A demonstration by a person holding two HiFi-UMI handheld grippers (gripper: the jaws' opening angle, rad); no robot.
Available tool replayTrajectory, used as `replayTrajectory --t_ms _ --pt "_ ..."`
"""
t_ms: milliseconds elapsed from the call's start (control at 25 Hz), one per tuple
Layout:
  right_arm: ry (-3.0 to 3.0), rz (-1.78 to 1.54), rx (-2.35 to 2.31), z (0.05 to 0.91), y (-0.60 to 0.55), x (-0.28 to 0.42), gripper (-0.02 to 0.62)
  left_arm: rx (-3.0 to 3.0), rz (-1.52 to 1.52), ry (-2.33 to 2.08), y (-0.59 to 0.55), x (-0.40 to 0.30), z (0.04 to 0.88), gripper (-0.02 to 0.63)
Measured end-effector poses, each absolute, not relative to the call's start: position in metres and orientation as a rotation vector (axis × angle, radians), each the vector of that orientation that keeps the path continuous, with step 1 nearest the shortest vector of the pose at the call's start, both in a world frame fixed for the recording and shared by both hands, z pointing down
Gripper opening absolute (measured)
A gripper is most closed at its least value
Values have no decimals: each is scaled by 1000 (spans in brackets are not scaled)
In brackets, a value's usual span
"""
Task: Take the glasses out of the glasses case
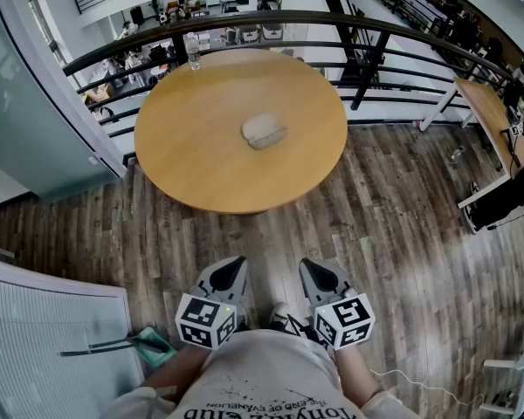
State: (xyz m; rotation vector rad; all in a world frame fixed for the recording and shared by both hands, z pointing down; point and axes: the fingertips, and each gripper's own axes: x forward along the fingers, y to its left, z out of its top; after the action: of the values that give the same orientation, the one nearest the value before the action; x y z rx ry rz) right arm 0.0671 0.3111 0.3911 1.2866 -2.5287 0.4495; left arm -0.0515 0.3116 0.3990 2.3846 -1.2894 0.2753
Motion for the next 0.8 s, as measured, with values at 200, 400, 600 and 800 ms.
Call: replayTrajectory --t_ms 200,400,600,800 --pt "-2522 452 1282 393 314 66 25 2403 294 -1290 314 -52 398 25" --pt "-2517 454 1281 393 316 67 25 2410 301 -1281 315 -50 398 25" --pt "-2529 476 1260 393 316 61 26 2409 300 -1269 314 -54 398 25" --pt "-2517 467 1305 393 312 55 26 2432 312 -1257 316 -62 399 25"
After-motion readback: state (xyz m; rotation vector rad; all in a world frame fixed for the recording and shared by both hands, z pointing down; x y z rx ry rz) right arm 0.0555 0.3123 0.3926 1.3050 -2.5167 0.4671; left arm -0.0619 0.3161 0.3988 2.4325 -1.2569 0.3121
